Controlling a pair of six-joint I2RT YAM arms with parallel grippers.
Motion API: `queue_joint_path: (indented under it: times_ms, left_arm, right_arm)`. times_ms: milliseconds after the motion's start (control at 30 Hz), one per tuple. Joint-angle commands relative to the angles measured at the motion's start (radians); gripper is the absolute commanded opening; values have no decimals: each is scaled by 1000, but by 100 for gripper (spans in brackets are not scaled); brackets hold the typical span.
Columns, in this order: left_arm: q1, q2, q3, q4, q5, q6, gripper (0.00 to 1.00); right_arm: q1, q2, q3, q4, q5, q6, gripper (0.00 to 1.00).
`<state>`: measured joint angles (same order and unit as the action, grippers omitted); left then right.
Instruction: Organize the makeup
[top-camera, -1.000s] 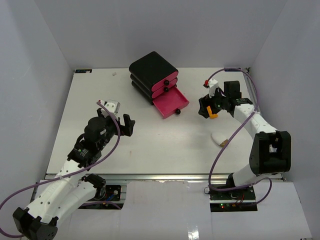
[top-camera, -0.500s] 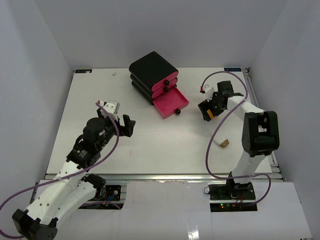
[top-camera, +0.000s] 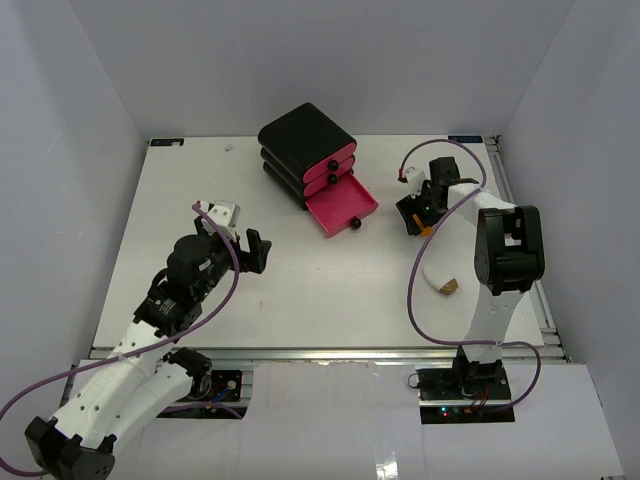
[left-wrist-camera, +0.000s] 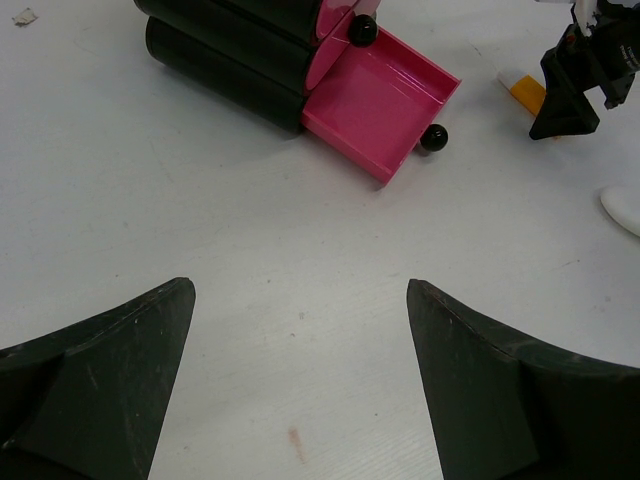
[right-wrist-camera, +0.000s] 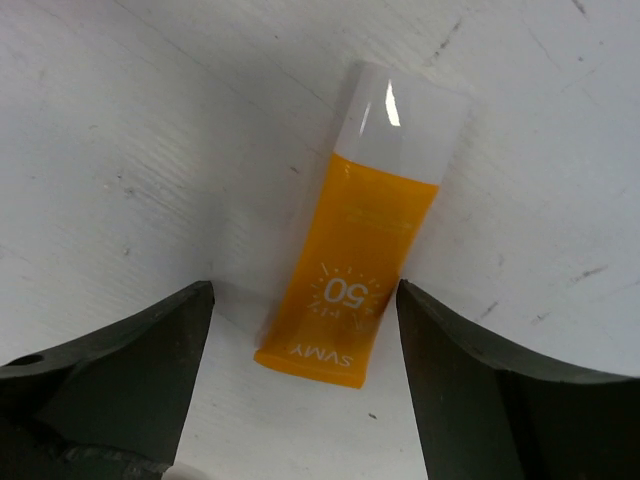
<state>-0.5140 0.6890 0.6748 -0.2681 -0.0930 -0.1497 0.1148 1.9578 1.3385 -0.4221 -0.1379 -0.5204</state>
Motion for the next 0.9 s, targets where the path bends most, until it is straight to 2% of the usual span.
queue_joint_path:
  times_ms: [0, 167, 300, 467, 567, 700, 867]
  left_arm:
    - [5, -2, -12, 18, -2, 2, 98]
    - [5, 3, -11, 17, -4, 1, 98]
    - [3, 3, -12, 17, -2, 1, 98]
    - [5, 3, -12, 17, -4, 1, 98]
    - [4, 3, -12, 17, -4, 1, 98]
    - [5, 2, -11, 18, 2, 1, 98]
    - [5, -2, -9, 17, 7, 1, 98]
  right_arm:
    - [-27, 13, 41, -14, -32, 0, 75]
    - [-38, 23, 39, -14, -51, 3, 62]
    - [-38, 27, 35, -15, -41, 3, 43]
    - [-38, 12, 23, -12, -39, -6, 27]
    - [-38, -25, 14, -9, -57, -21, 22]
    - [-28, -131, -23, -4, -129, -64, 20]
    - [125, -275, -93, 10, -105, -220, 19]
